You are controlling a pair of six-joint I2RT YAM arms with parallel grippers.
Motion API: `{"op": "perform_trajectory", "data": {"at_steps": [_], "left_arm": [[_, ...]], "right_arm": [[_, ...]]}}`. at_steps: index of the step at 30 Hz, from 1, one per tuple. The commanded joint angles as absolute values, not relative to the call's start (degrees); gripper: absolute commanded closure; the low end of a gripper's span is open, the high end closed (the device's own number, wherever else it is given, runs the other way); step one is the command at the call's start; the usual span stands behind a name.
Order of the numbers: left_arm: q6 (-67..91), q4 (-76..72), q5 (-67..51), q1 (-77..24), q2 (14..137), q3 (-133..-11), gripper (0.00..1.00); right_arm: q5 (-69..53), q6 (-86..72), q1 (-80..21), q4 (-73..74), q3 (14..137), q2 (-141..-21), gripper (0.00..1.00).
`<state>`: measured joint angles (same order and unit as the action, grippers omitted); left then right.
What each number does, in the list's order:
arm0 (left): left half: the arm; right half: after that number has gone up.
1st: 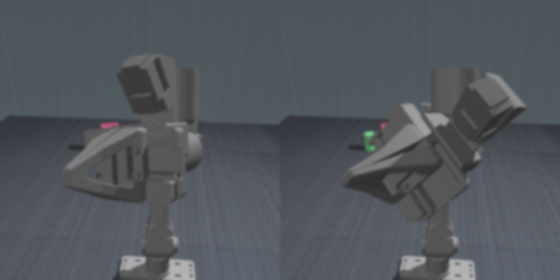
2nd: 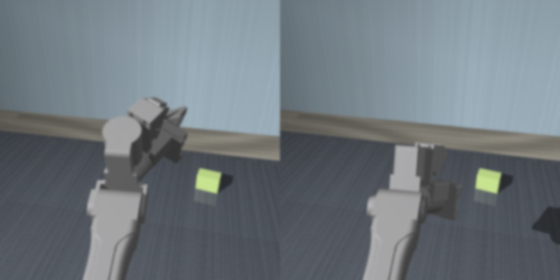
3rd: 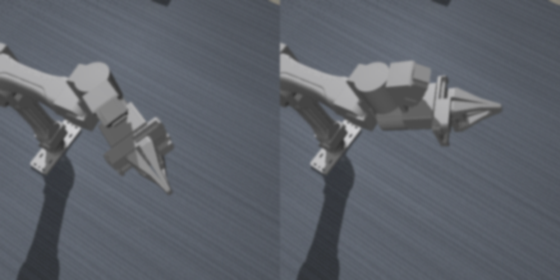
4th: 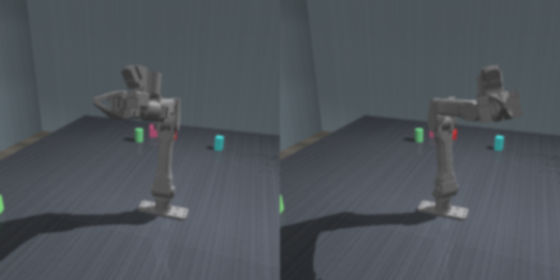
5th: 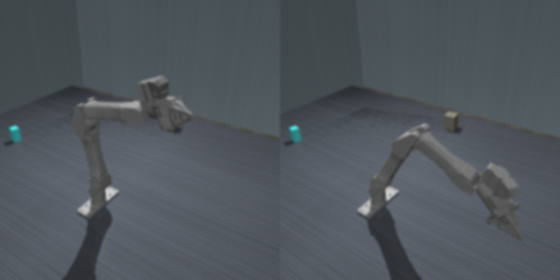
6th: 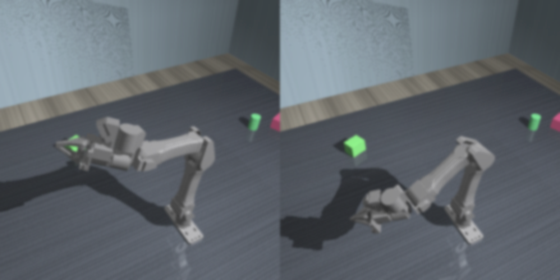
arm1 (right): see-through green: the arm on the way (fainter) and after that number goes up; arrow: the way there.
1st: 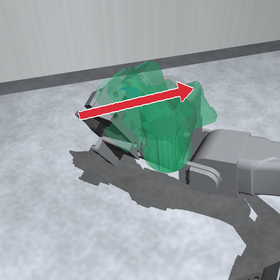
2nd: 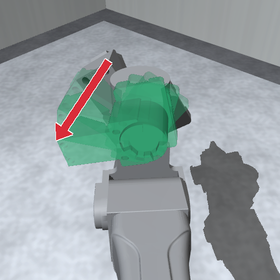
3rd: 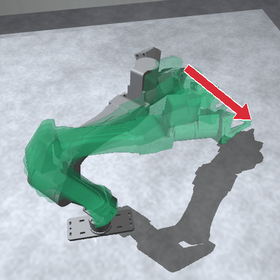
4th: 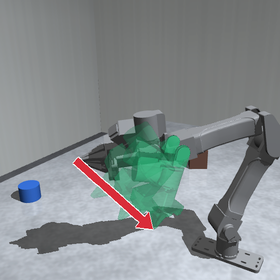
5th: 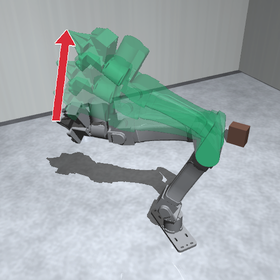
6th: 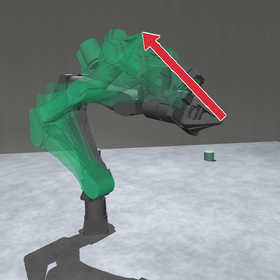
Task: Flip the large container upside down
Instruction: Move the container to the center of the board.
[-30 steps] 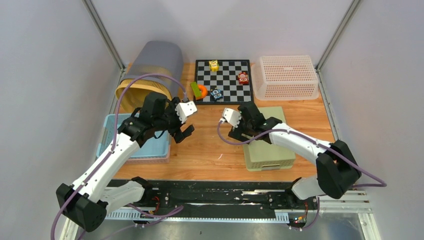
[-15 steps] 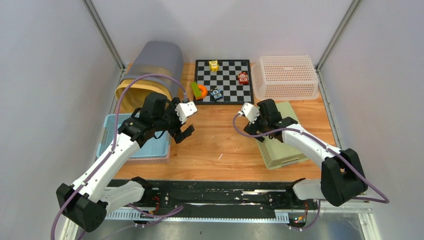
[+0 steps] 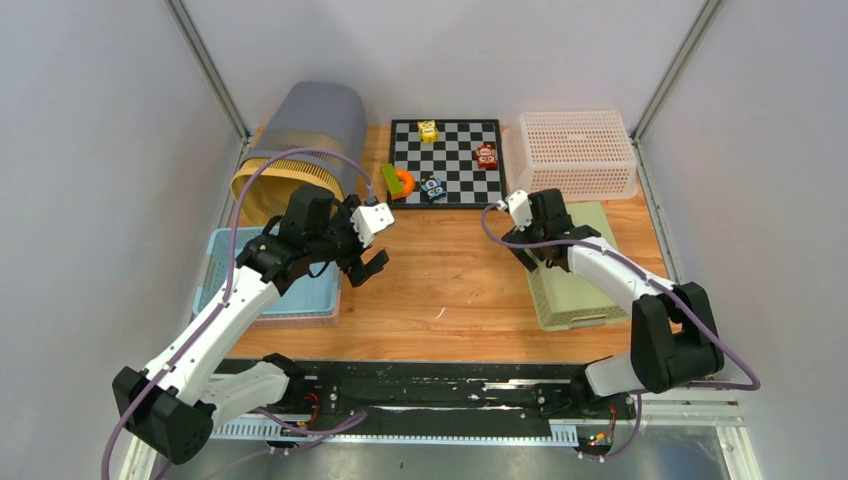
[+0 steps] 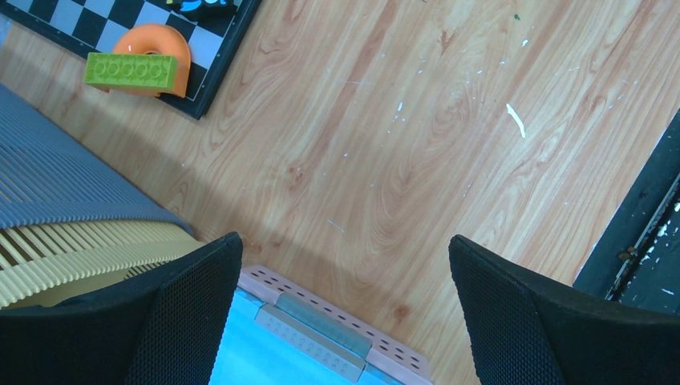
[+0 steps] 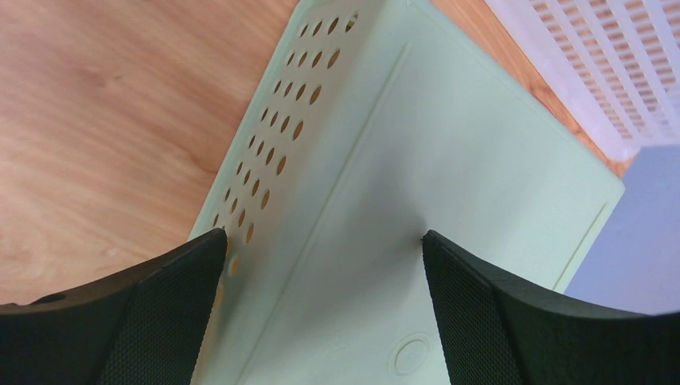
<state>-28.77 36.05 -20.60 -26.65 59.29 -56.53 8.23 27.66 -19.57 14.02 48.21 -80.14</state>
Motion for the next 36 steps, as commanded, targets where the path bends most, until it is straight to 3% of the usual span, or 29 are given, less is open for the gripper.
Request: {"op": "perform_trajectory", "data": {"at_steps": [1, 18, 36], "left_arm": [[-28.73, 34.77, -21.58, -26.43, 58.42, -56.07, 0.00], [-28.52, 34.82, -21.97, -26.42, 58.49, -56.19, 0.00], [-28.47, 35.23, -22.06, -26.37, 58.48, -56.34, 0.00]], "right_arm": [[12.10, 22.51, -15.36, 16.77, 47.77, -82.34, 0.07], [9.48, 25.38, -2.61, 15.16, 47.81, -81.43, 0.08], [5.77, 36.09, 1.83, 14.15, 44.00, -80.09, 0.08]]}}
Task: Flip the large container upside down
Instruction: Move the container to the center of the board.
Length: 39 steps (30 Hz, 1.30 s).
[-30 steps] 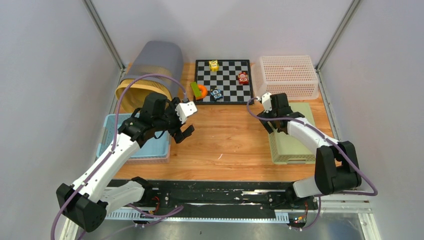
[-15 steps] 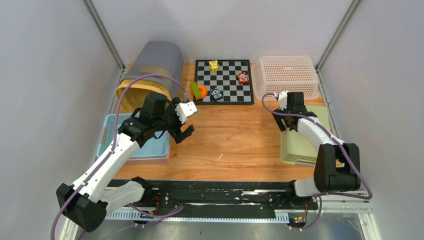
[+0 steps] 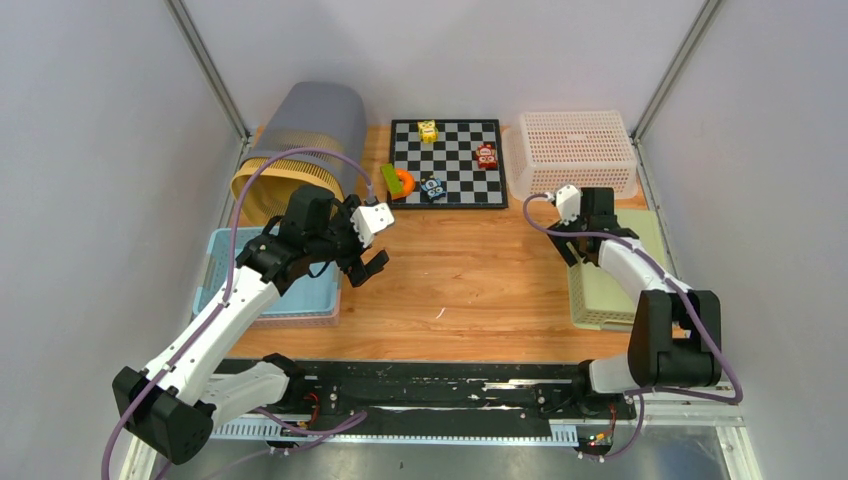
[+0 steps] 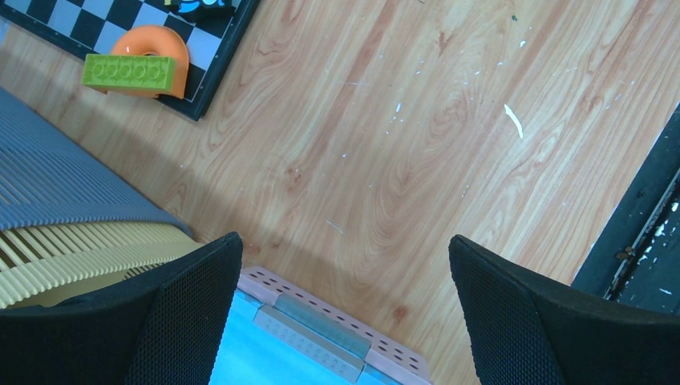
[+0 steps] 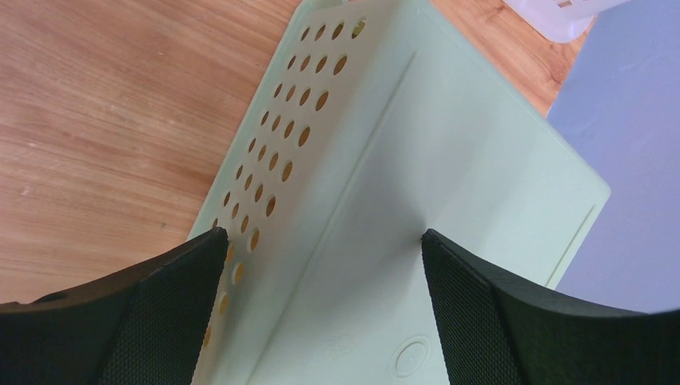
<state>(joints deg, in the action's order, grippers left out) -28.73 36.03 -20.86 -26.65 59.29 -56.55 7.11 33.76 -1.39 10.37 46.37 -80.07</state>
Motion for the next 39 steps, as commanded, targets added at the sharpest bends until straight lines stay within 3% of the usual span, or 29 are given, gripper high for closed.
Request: {"op": "perform_trajectory", "data": {"at_steps": [1, 11, 18, 29, 39], "left_arm": [[-28.48, 35.19, -22.12, -26.38, 58.45, -56.32, 0.00], [-29.25, 37.68, -21.88, -26.45, 58.91, -58.91, 0.00], [-30.95, 45.17, -13.44, -26.41, 59.60, -66.18, 0.00], [-27.95, 51.94, 5.91, -26.41, 61.56, -61.34, 0.00], [-24.76, 52.90, -5.50, -18.44, 67.44, -59.38, 0.00]], "right_arm": [[5.53, 36.44, 2.34, 14.08, 43.88, -80.07, 0.08], [1.07, 38.31, 3.27, 17.21, 45.07, -76.88, 0.07], [-12.81, 36.07, 0.34, 27.71, 54.28, -65.41, 0.04], [-22.14, 28.56, -18.95, 31.31, 57.79, -51.15, 0.01], [-19.43, 28.21, -24.76, 29.39, 56.34, -51.47, 0.01]]}}
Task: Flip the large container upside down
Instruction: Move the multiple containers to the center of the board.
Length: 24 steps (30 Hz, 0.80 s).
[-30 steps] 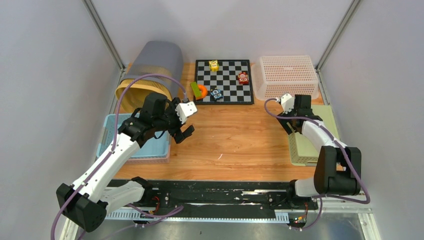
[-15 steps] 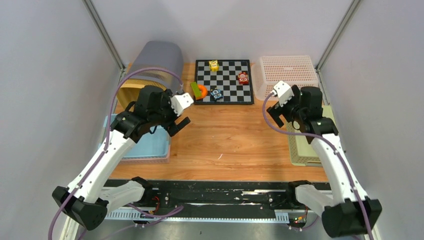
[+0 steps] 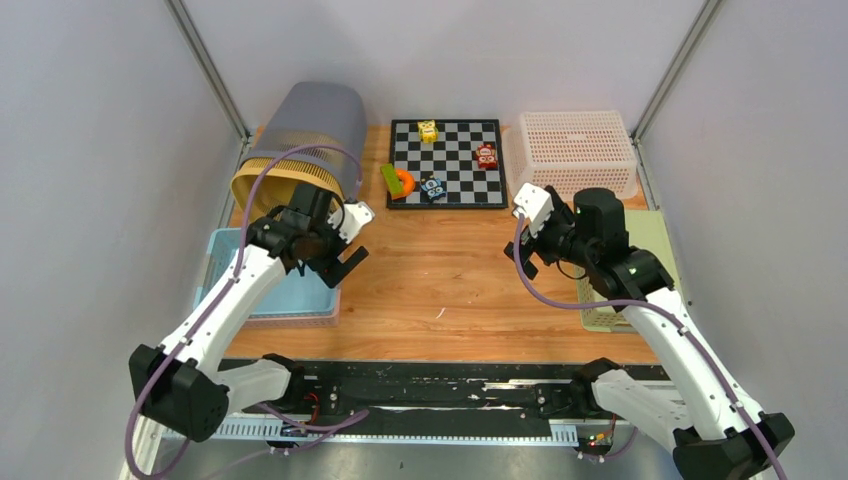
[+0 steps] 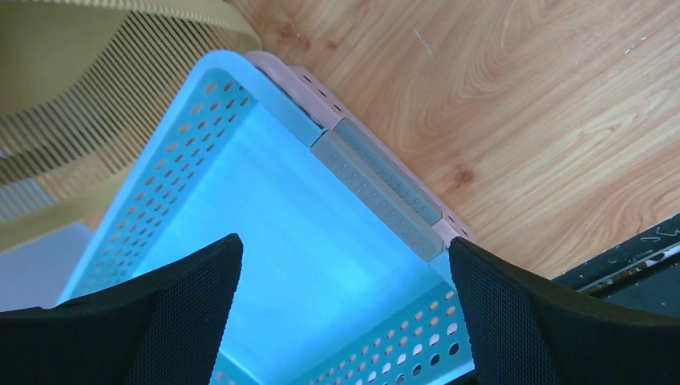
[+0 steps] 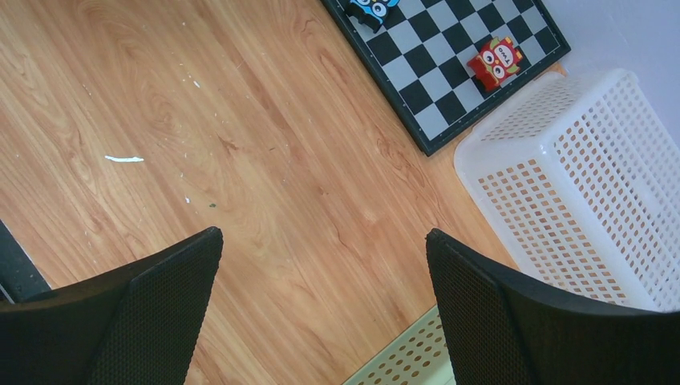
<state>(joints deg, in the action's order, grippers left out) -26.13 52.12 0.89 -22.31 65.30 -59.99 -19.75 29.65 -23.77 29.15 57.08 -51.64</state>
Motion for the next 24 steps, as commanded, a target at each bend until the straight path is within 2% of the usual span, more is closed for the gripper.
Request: {"op": "perform_trajectory", "data": {"at_steps": [1, 15, 24], "left_arm": [[-25.03, 53.04, -7.19, -17.63, 68.20, -59.20, 0.00], [-32.19, 58.94, -25.80, -16.77, 77.71, -58.83, 0.00], [-32.14, 60.35, -32.63, -27.63, 79.92, -60.33, 0.00]], "right_arm": [[-19.47, 28.17, -24.77, 29.25, 56.16, -51.37, 0.01], [-21.47, 29.57, -24.87, 30.76, 61.29, -50.88, 0.00], [-25.47, 30.76, -24.89, 32.05, 63.62, -52.47, 0.00]]}}
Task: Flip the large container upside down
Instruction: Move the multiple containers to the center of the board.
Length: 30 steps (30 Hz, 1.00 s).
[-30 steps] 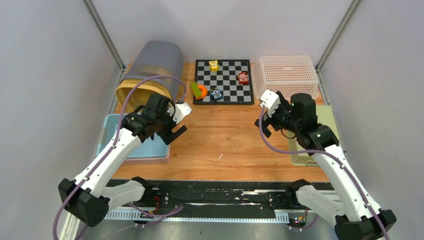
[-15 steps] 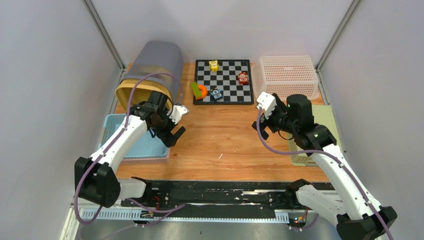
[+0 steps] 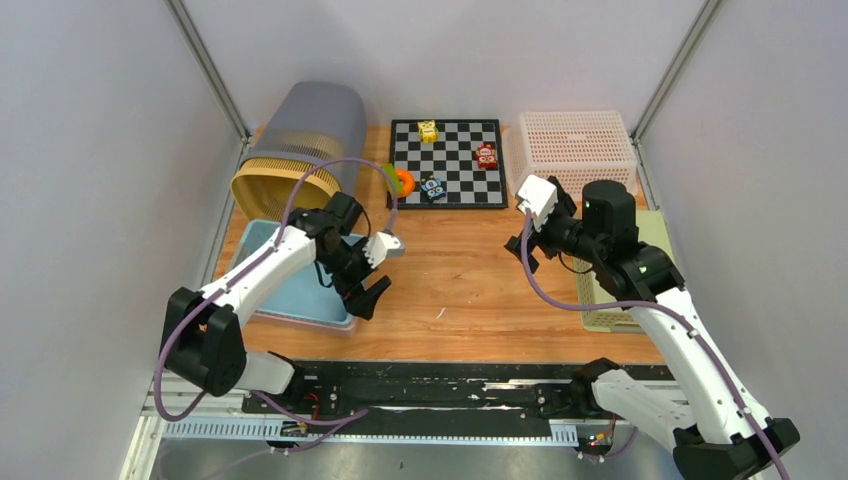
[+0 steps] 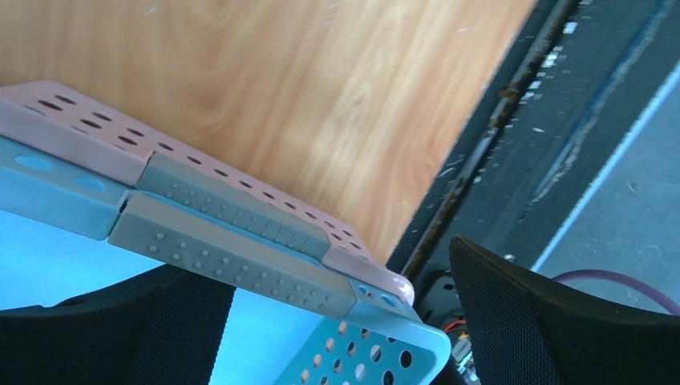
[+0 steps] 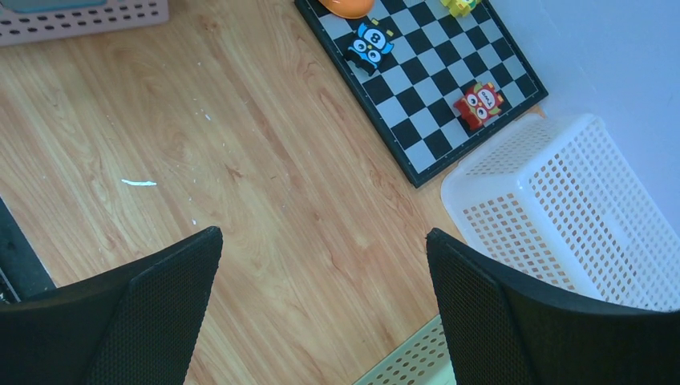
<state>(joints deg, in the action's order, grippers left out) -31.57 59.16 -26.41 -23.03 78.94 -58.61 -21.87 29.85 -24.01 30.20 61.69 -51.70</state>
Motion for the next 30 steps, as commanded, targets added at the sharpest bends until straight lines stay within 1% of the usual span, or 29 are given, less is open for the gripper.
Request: {"op": "perform_trajectory", "data": {"at_steps": [1, 5, 11, 14, 17, 20, 24, 27, 28, 30], "left_arm": [[-31.79, 60.11, -33.29, -29.13, 80.25, -61.07, 0.00], [-29.48, 58.38, -36.46, -34.51, 82.43, -64.65, 0.00], [-26.68, 56.54, -42.12, -43.53, 89.31, -72.31, 0.00], [-27.59, 57.78, -44.70, -47.92, 93.62, -76.33, 0.00], [-28.71, 60.97, -47.66, -49.23, 96.23, -82.19, 0.00], [-28.28, 62.02, -46.76, -48.50, 93.41, -88.23, 0.00], [-23.19, 55.95, -41.91, -43.70, 83.79, -91.08, 0.00], [-18.54, 49.27, -32.16, -37.29, 76.24, -88.96, 0.00], [-17.29, 47.50, -28.88, -33.45, 73.94, -87.87, 0.00], [-14.91, 44.90, -27.61, -25.99, 70.18, -85.12, 0.00]], "right_arm": [[-26.28, 31.06, -24.92, 32.08, 63.66, -52.59, 0.00], [-29.31, 32.49, -24.94, 32.11, 63.29, -53.20, 0.00], [-31.18, 35.73, -24.95, 32.08, 61.85, -53.02, 0.00], [-31.18, 36.17, -24.87, 32.07, 61.62, -52.53, 0.00], [-30.41, 35.43, -24.89, 32.12, 61.61, -52.65, 0.00], [-30.07, 33.40, -24.92, 32.08, 61.69, -53.66, 0.00], [-31.52, 29.34, -24.95, 30.78, 61.43, -56.67, 0.00], [-32.75, 26.73, -26.08, 29.03, 60.92, -59.81, 0.00], [-31.86, 26.34, -27.32, 28.77, 60.95, -61.09, 0.01], [-29.49, 26.41, -30.17, 28.53, 61.23, -63.78, 0.01]]}}
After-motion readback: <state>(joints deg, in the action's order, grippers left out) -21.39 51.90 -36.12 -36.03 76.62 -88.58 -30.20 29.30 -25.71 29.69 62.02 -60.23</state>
